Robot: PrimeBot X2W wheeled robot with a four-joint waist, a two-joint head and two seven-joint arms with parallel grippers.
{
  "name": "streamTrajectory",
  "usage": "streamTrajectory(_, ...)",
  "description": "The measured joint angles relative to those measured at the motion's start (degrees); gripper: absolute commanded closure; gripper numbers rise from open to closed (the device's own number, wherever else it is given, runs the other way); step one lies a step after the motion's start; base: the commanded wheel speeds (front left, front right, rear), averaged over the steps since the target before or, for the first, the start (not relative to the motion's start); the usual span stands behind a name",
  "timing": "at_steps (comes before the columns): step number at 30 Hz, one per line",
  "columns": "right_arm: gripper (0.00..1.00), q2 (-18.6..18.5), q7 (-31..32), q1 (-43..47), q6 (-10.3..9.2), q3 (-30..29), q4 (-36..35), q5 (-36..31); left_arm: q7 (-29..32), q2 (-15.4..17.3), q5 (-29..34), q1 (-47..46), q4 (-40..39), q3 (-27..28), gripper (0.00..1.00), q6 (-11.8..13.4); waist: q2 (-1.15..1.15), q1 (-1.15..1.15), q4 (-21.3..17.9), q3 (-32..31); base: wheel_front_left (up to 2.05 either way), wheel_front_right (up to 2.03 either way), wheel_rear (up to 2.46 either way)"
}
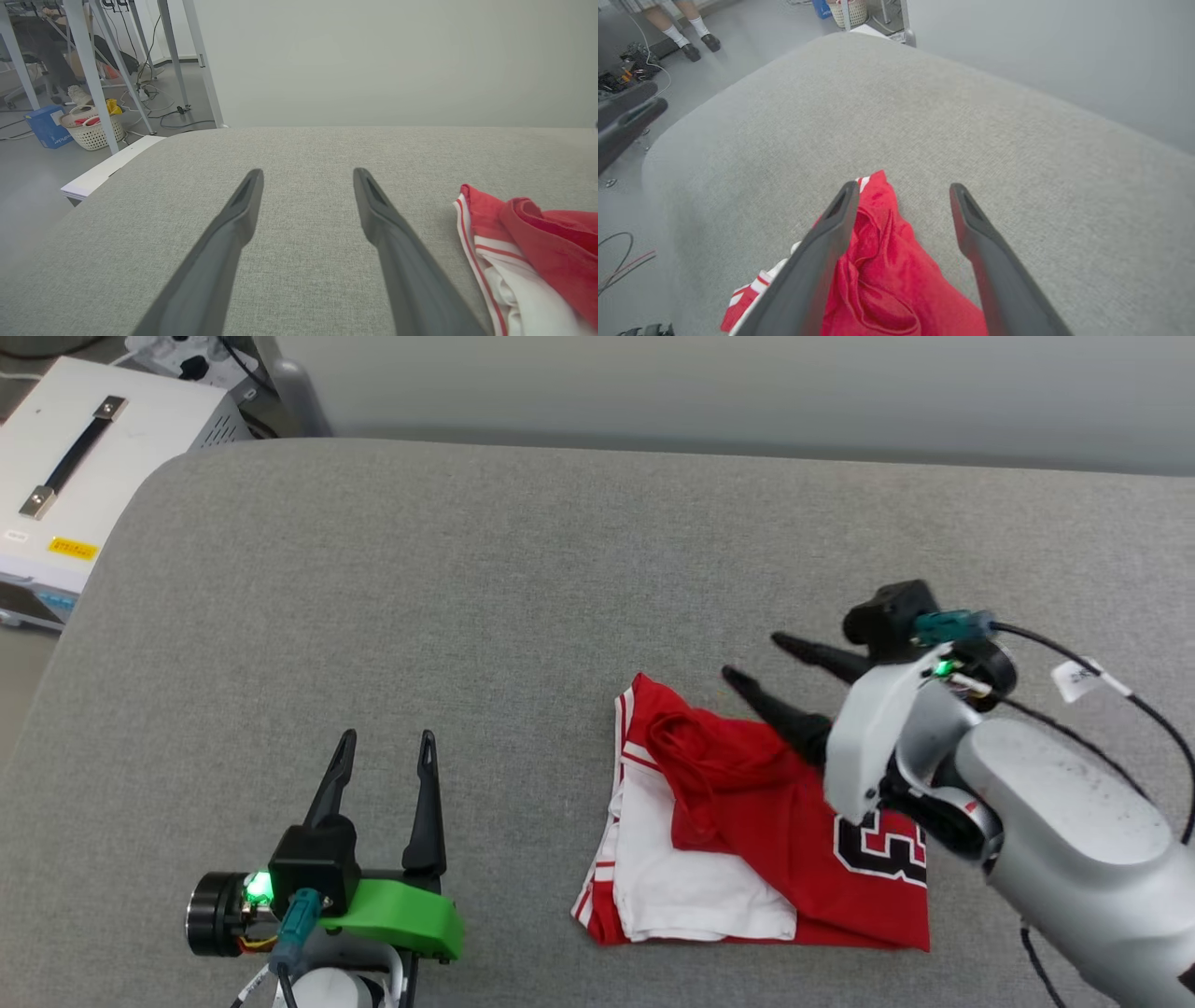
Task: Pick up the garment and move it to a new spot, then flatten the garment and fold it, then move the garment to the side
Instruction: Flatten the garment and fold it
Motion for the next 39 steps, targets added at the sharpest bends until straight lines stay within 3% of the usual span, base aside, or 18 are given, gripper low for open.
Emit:
streamTrajectory(4,0.00,-1.9,-7.7,1.2,0.00,-5.9,0.1,-6.5,0.0,0.0,0.4,1.2,-0.1,0.4,0.00,0.0,0.00,0.00,-1.0,-1.6,0.00,0.00,0.00)
streamTrajectory(9,0.00,-1.5,-15.4,7.0,0.01,-15.5,0.6,-15.7,0.0,0.0,0.4,2.1,-0.2,0.7,0.00,-0.2,0.00,0.00,-2.3,-3.5,0.00,0.00,0.00)
streamTrajectory(14,0.00,1.0,-18.2,14.6,0.00,-27.0,-0.6,-23.4,0.0,0.0,0.4,3.0,-0.6,1.0,0.00,-0.4,0.00,0.00,-3.3,-5.1,0.00,0.00,0.00)
streamTrajectory(22,0.00,8.3,-18.9,28.8,0.00,-43.3,-10.9,-33.4,0.0,0.0,0.4,4.8,-1.4,1.4,0.00,-0.5,0.00,0.00,-4.3,-7.4,0.00,0.00,0.00)
streamTrajectory(31,0.00,14.6,-19.1,44.5,0.00,-52.5,-21.4,-38.5,0.0,-0.1,0.4,7.2,-1.8,1.2,0.00,-1.5,0.00,-0.01,-3.6,-9.5,0.00,0.00,0.00)
streamTrajectory(39,0.00,15.9,-19.1,48.7,0.00,-53.2,-22.6,-39.7,0.0,-0.1,0.8,8.6,-1.4,0.9,0.00,-2.0,0.00,-0.01,-3.1,-10.7,0.00,0.00,0.00)
